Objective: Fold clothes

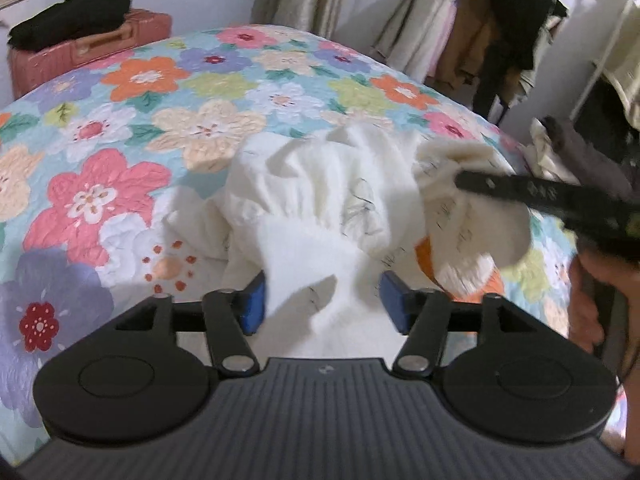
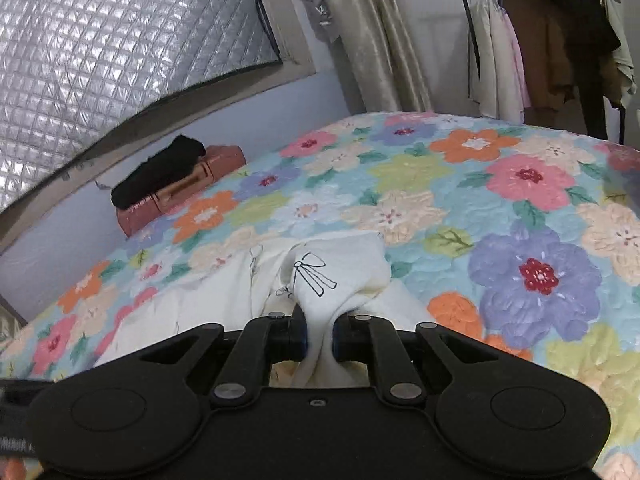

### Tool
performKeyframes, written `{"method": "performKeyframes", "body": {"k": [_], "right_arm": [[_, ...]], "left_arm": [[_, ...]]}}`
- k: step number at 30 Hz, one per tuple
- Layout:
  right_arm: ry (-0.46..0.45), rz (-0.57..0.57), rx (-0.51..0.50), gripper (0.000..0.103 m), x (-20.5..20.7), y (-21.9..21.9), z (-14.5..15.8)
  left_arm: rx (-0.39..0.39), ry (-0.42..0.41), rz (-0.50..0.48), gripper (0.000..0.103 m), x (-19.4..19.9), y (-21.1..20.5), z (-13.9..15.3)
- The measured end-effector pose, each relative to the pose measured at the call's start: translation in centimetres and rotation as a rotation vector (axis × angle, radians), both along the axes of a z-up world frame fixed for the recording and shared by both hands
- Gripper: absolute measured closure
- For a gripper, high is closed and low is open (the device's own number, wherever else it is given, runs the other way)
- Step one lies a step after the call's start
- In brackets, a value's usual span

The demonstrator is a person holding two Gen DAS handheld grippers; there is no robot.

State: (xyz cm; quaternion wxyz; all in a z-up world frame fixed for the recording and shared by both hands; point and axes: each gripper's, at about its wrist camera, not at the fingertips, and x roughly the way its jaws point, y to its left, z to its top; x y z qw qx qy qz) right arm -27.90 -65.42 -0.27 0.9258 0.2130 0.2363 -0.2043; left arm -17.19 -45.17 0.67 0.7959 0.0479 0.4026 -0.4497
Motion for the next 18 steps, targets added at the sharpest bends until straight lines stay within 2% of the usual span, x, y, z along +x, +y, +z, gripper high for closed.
{"method": "performKeyframes", "body": {"k": [1, 4, 5, 6, 7, 8, 9, 10, 12, 14, 18], "right_arm": [[-0.013, -0.005, -0.024, 0.090, 0.2, -0.4, 0.0], [-0.014, -0.007, -0.130, 0.090, 0.4, -1.8, -0.3], [-0.008, -0.018, -0.132, 0.089, 0.6, -2.4, -0.3], [-0.017, -0.052, -0.095, 0.087, 0.4, -3.2, -0.6], [-0.025, -0.084, -0.049, 0.083, 0.2, -3.8, -1.0], [-0.034, -0.114, -0.002, 0.081, -0.1, -4.3, -1.3], [-0.014, -0.133, 0.015, 0.073, -0.2, -4.6, -1.6], [0.010, -0.149, 0.027, 0.069, -0.2, -4.8, -2.0], [0.063, -0.200, 0.004, 0.051, -0.5, -4.7, -2.3], [0.102, -0.244, 0.000, 0.047, -1.1, -4.4, -2.4], [0.083, -0.308, 0.043, 0.043, -3.3, -4.7, -1.9]], "left_arm": [[0.003, 0.000, -0.003, 0.033, -0.1, -0.1, -0.2], [0.030, 0.011, 0.019, 0.032, 0.4, -0.3, -1.1], [0.036, 0.020, 0.025, 0.032, 0.7, -0.2, -1.6], [0.037, 0.028, 0.024, 0.035, 1.0, -0.1, -2.0], [0.057, 0.029, 0.036, 0.060, 1.4, -0.1, -2.6], [0.094, 0.023, 0.061, 0.073, 1.8, -0.2, -3.3], [0.125, 0.018, 0.083, 0.081, 2.3, -0.3, -3.9], [0.134, 0.022, 0.101, 0.082, 2.8, -0.2, -4.4], [0.109, 0.047, 0.123, 0.087, 3.6, 0.2, -5.0], [0.087, 0.066, 0.147, 0.087, 4.3, 0.5, -5.4], [0.044, 0.079, 0.208, 0.089, 5.6, 1.6, -4.9]]}}
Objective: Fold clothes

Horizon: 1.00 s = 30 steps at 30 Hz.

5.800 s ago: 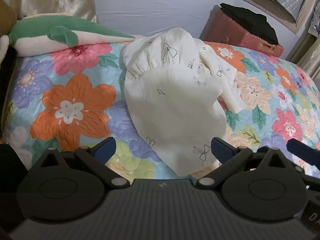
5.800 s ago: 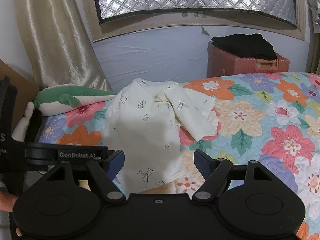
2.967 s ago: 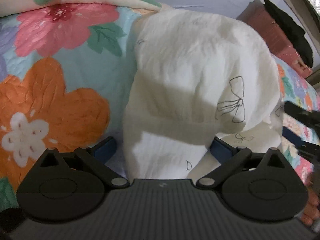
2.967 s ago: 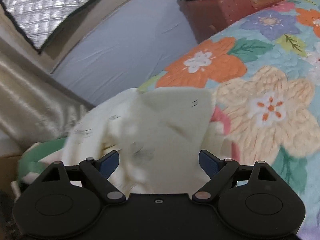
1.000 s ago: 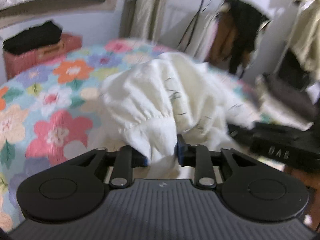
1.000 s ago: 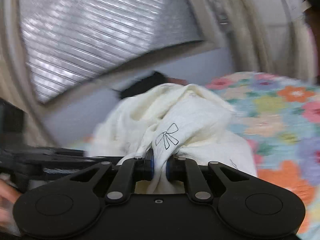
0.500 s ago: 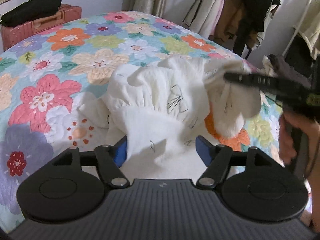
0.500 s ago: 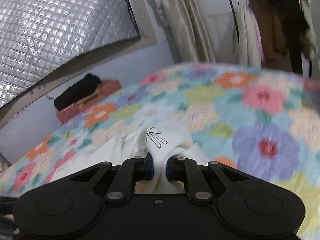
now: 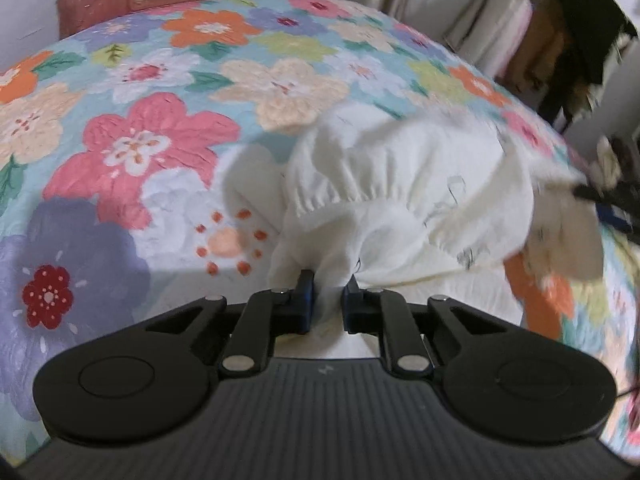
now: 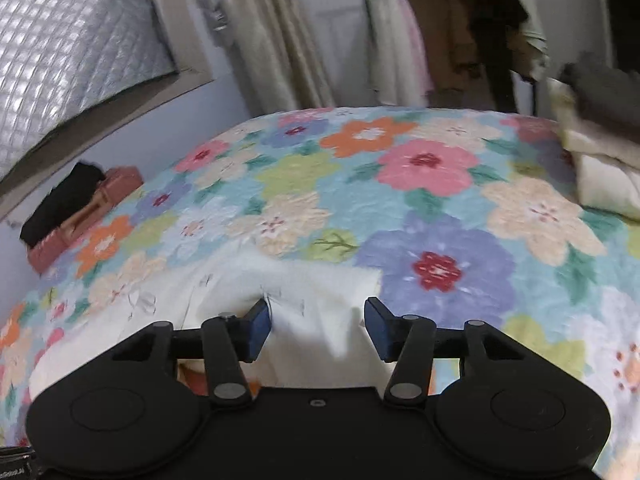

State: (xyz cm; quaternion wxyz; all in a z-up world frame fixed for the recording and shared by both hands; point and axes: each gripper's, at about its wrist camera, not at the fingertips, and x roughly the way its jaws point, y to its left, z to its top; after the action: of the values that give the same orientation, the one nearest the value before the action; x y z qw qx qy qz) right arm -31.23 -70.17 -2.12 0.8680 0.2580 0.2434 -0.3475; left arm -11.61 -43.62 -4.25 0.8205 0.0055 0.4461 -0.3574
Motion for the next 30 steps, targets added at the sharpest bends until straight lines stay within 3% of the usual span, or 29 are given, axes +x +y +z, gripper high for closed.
{"method": "performKeyframes", "body": {"k": [4, 8, 12, 17, 21, 23, 25, 26, 27, 30], "right_arm": [[-0.041, -0.012, 0.047, 0.043, -1.4, -0.2, -0.1], [-0.068, 0.211, 0.117, 0.042, -0.9, 1.0, 0.5], [-0.144, 0.379, 0.346, 0.040, 0.4, 1.7, -1.0], [-0.029, 0.472, 0.403, 0.034, 3.8, 4.9, -2.8], [0.079, 0.572, 0.391, 0.033, 5.7, 6.5, -4.0], [0.054, 0.570, 0.391, 0.035, 5.9, 6.5, -4.3], [0.003, 0.580, 0.411, 0.054, 6.3, 6.5, -4.6], [-0.009, 0.591, 0.409, 0.076, 6.6, 6.7, -4.7], [-0.019, 0.603, 0.407, 0.090, 6.9, 6.9, -4.7], [-0.049, 0.638, 0.399, 0.094, 7.7, 7.5, -4.8]], "left_arm": [[-0.011, -0.012, 0.035, 0.089, 0.4, 1.1, 1.3], [-0.005, -0.094, -0.008, 0.089, -2.3, 2.1, 3.7], [-0.055, -0.122, -0.011, 0.089, -4.4, 4.0, 4.4], [-0.059, -0.065, -0.014, 0.089, -4.8, 5.2, 2.1], [-0.068, -0.115, -0.062, 0.089, -5.9, 5.3, 3.0], [-0.074, -0.149, -0.087, 0.088, -6.7, 5.3, 3.4], [-0.085, -0.163, -0.098, 0.085, -7.4, 4.9, 3.4], [-0.098, -0.154, -0.107, 0.082, -7.7, 4.7, 3.3], [-0.114, -0.138, -0.118, 0.077, -7.9, 4.4, 3.2], [-0.143, -0.132, -0.160, 0.056, -8.6, 3.5, 3.2]]}}
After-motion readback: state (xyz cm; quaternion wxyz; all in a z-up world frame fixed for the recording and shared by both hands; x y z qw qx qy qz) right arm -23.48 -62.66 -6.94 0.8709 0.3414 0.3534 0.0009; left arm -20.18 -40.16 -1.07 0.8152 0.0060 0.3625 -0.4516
